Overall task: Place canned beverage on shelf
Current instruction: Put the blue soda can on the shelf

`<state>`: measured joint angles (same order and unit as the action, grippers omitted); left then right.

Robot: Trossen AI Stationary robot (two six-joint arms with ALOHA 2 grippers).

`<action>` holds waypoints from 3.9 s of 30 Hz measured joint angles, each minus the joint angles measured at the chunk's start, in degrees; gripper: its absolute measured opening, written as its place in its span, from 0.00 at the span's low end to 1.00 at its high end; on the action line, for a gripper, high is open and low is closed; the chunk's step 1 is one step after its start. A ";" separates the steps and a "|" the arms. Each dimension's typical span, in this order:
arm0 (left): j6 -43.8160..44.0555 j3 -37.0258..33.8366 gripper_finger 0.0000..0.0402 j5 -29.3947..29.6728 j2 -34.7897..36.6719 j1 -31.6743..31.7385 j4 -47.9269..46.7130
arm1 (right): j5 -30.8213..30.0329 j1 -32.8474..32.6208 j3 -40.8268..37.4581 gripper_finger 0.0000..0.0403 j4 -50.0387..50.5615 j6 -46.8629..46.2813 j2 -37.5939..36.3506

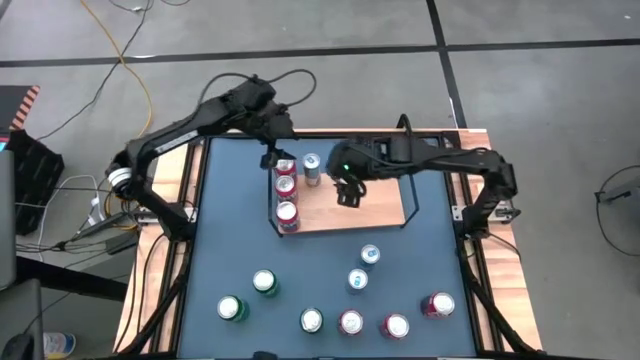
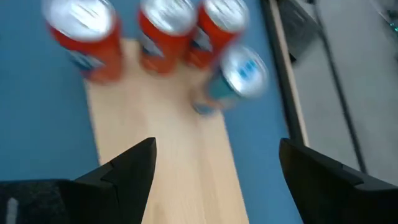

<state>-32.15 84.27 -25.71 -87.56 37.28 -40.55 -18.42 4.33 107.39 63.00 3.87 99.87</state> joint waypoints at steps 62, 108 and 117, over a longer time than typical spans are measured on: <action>34.80 -0.04 0.71 14.62 27.44 -19.39 -7.74 | 30.32 17.23 -0.10 0.81 -19.85 21.61 15.94; 35.83 -0.04 0.71 15.91 27.44 -19.34 -7.61 | 14.98 11.99 0.09 0.71 -20.45 -5.64 15.77; 35.85 -0.04 0.71 16.08 27.44 -19.34 -7.63 | 12.65 10.63 0.09 0.71 -22.09 -10.15 15.77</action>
<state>3.70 84.23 -9.63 -60.12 17.93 -48.18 -5.76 14.96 107.48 40.91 -6.28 115.63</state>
